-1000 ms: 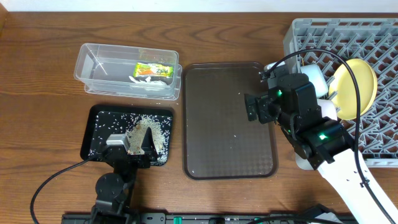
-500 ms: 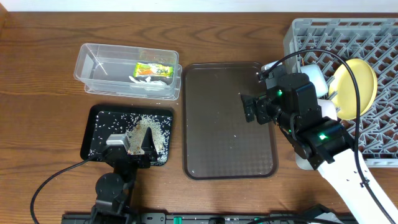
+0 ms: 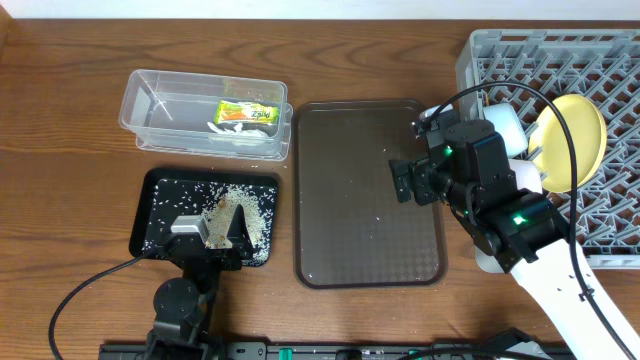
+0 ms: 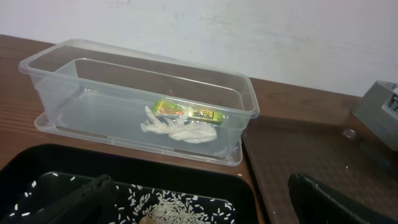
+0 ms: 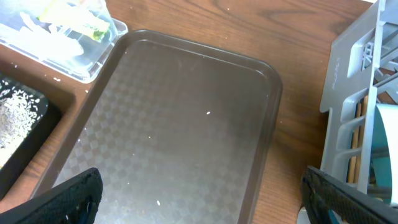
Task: Sort waste into correct bins and load items into the dishwasher rack
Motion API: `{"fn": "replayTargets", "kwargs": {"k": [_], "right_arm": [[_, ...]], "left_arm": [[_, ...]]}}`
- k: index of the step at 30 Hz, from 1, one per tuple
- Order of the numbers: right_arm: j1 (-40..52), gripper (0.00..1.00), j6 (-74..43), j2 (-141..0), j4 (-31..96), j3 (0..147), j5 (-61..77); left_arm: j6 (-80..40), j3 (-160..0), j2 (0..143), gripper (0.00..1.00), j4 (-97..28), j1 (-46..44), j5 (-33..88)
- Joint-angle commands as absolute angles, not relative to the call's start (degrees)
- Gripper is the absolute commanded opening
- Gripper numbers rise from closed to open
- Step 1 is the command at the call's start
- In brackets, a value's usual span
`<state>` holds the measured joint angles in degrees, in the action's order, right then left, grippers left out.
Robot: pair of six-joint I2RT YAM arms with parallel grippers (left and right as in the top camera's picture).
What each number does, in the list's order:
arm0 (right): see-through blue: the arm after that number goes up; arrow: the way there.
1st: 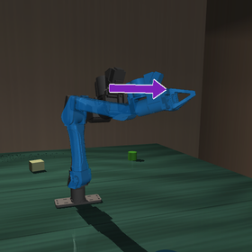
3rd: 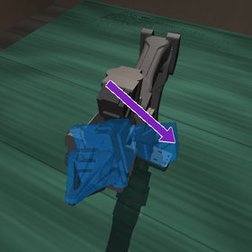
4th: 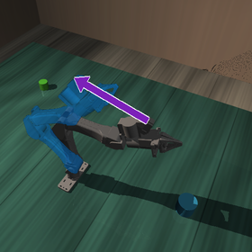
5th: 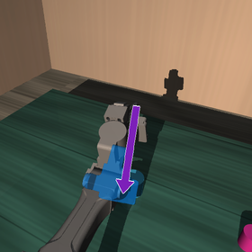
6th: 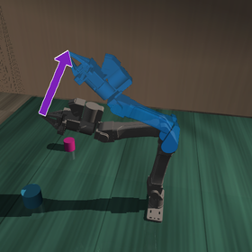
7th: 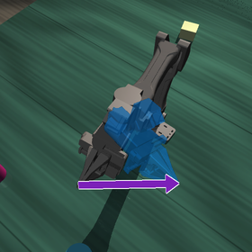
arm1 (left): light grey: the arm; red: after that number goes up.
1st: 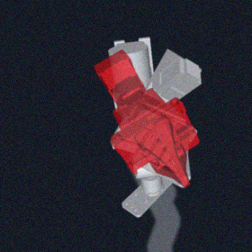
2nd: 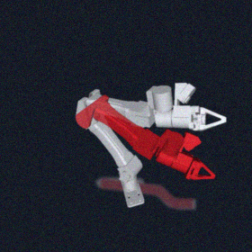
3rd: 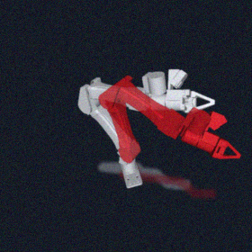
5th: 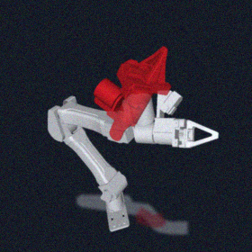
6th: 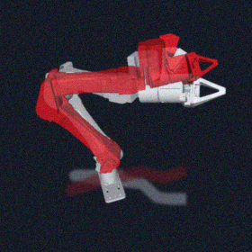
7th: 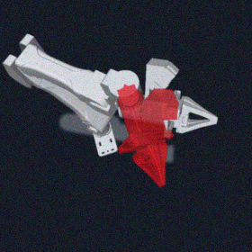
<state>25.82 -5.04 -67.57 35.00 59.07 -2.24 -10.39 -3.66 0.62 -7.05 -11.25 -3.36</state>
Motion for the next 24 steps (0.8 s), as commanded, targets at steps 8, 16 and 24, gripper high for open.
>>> {"fn": "replayTargets", "kwargs": {"k": [8,16,24], "right_arm": [[26.55,0.99,-5.74,-66.98,36.27,59.24,-1.87],[26.55,0.99,-5.72,-66.98,36.25,59.24,-1.89],[26.55,0.99,-5.50,-66.98,36.03,59.24,-3.20]], "left_arm": [[-9.45,-2.00,0.23,0.91,-7.60,-10.94,-3.44],[-9.45,-2.00,0.23,0.91,-7.60,-10.94,-3.46],[-9.45,-2.00,0.23,0.91,-7.60,-10.94,-3.46]]}}
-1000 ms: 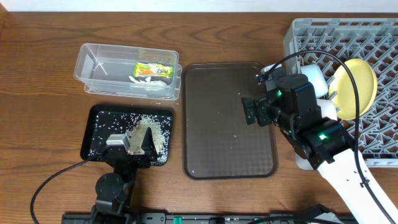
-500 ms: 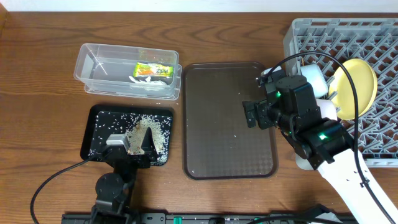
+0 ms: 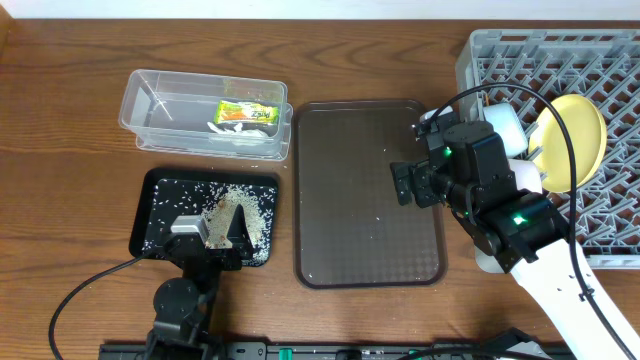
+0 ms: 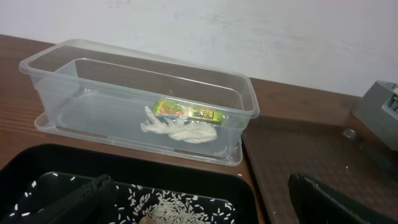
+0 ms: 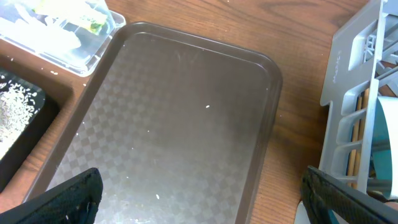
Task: Sort waste into correct bins and load items into the dishwasher rack
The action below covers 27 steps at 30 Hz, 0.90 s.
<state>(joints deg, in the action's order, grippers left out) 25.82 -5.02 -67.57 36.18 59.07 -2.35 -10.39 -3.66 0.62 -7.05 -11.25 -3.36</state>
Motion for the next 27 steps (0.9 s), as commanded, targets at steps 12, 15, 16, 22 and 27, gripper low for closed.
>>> {"fn": "replayTargets", "kwargs": {"k": [12,15,16,22,27], "right_arm": [[26.55,0.99,-5.52,-66.98,35.99,59.24,-3.20],[26.55,0.99,-5.50,-66.96,35.86,59.24,-3.20],[26.55,0.99,-5.08,-66.85,35.48,59.24,-3.22],[26.55,0.99,-2.04,-63.33,34.92,59.24,-4.84],[26.52,0.99,-2.04,-58.83,35.27,59.22,-8.16]], "left_arm": [[-9.45,-2.00,0.23,0.91,-7.60,-10.94,-3.46],[-9.45,-2.00,0.23,0.91,-7.60,-10.94,-3.46],[-9.45,-2.00,0.23,0.91,-7.60,-10.94,-3.44],[-9.45,-2.00,0.23,0.91,-7.60,-10.94,-3.44],[-9.45,-2.00,0.23,0.91,-7.60,-10.94,-3.46]]}}
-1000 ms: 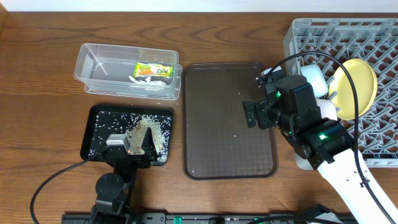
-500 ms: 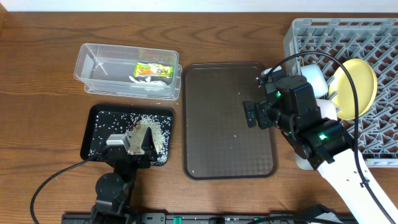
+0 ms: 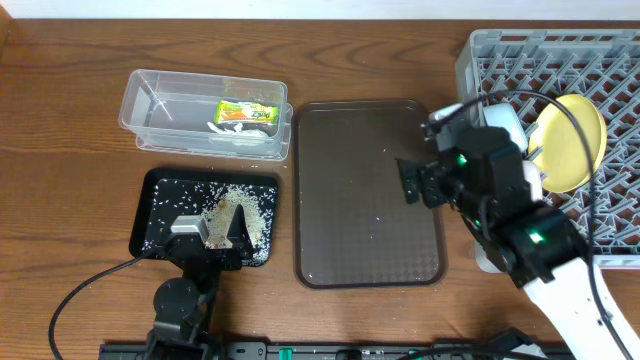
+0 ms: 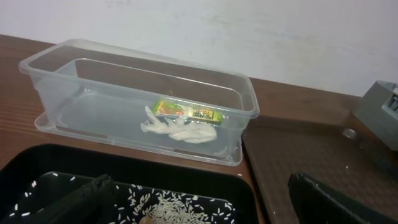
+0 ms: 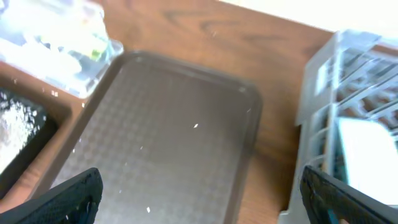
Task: Sort waste into correct bins and load items into the dishwasher rack
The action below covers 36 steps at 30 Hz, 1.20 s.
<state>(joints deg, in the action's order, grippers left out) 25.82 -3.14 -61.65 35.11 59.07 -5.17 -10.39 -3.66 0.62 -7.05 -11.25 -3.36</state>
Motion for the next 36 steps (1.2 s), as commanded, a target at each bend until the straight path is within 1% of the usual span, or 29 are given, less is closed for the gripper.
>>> {"fn": "replayTargets", "kwargs": {"k": [1,15,20,23,30,34,36], "right_arm": [[26.52,0.99,-2.04,-57.91,35.46,59.22,-8.47],[22.00,0.99,-2.04,-46.83,37.06,56.97,-9.19],[18.24,0.99,-2.07,-37.58,30.96,47.40,-8.54],[15.86,0.99,-2.07,-29.65,26.72,40.32,-6.96],[9.87,0.99,-2.04,-9.87,26.35,27.68,-6.39],[8.12,0.99,-2.07,-1.96,25.76,21.52,-6.39],[7.64,0.99,-2.09,-0.30,24.23,18.74,-6.37]], "left_arm": [[-9.45,-2.00,0.23,0.91,-7.60,-10.94,-3.46],[-9.45,-2.00,0.23,0.91,-7.60,-10.94,-3.46],[-9.45,-2.00,0.23,0.91,-7.60,-10.94,-3.46],[-9.45,-2.00,0.23,0.91,-7.60,-10.94,-3.44],[-9.45,-2.00,0.23,0.91,-7.60,-10.94,-3.44],[-9.45,-2.00,0.23,0.91,-7.60,-10.94,-3.44],[-9.45,-2.00,0.23,0.91,-7.60,-10.94,-3.46]]}}
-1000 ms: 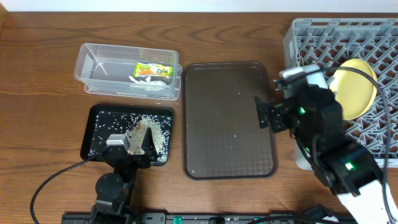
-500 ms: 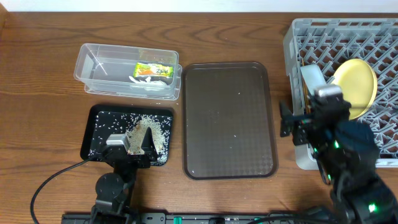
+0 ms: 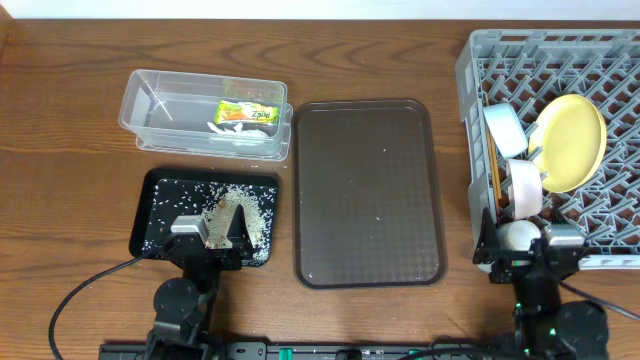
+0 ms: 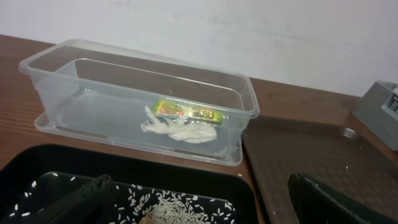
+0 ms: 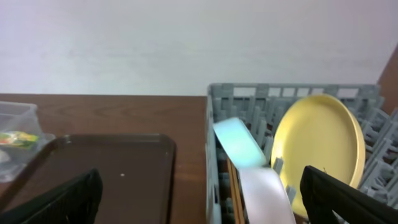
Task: Sort waste into correct bins and load items into the dishwasher rack
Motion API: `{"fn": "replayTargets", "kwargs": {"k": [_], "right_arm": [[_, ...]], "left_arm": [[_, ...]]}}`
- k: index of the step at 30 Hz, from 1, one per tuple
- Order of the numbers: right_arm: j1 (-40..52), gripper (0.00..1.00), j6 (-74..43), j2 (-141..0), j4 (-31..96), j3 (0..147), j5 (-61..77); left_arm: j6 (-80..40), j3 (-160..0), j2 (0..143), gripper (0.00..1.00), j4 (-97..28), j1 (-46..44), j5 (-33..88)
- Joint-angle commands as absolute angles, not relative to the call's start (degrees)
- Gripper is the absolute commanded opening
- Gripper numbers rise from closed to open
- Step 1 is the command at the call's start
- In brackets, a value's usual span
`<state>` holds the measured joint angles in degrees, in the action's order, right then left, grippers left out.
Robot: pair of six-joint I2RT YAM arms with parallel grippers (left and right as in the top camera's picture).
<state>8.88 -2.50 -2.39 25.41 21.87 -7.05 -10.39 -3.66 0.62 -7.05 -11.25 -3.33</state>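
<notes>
A clear plastic bin point(image 3: 150, 100) at the back left holds a green wrapper point(image 3: 248, 113) and crumpled white paper point(image 4: 180, 130). A black tray point(image 3: 160, 190) in front of it carries scattered rice point(image 3: 240, 215). On the right, the grey dishwasher rack point(image 3: 560, 50) holds a yellow plate point(image 3: 570, 140), a pale blue bowl point(image 3: 503, 128), a pinkish bowl point(image 3: 525, 185) and wooden chopsticks point(image 3: 493, 185). My left gripper point(image 3: 208, 235) rests open over the black tray's front edge. At the rack's front left corner my right gripper point(image 3: 528, 243) is open and holds nothing.
A brown serving tray point(image 3: 365, 190) with a few rice grains lies between the bins and the rack. A white wall stands behind the table. Both arm bases and their cables sit along the table's front edge.
My right arm has left its place above the brown tray's right edge and now sits low at the table's front right, facing the rack. The left arm has not moved.
My right gripper hung open over the right side of the brown tray at the first two moments. Then it was a little further right and tilted up toward the rack. Now it is back at the front edge, open. Left arm, bins and dishes unchanged.
</notes>
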Motion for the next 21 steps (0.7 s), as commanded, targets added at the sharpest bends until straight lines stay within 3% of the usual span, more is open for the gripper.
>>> {"fn": "replayTargets", "kwargs": {"k": [1,8,15,21], "right_arm": [[7.55,0.99,-2.07,-0.56,23.11,17.78,-6.37],[7.46,0.99,-2.07,-0.27,13.78,11.57,-6.44],[7.46,0.99,-2.07,-0.27,-4.25,0.49,-7.25],[7.46,0.99,-2.07,-0.27,-3.73,0.30,-7.29]], "left_arm": [[-9.45,-2.00,0.23,0.91,-7.60,-10.94,-3.46],[-9.45,-2.00,0.23,0.91,-7.60,-10.94,-3.44],[-9.45,-2.00,0.23,0.91,-7.60,-10.94,-3.46],[-9.45,-2.00,0.23,0.91,-7.60,-10.94,-3.44]]}}
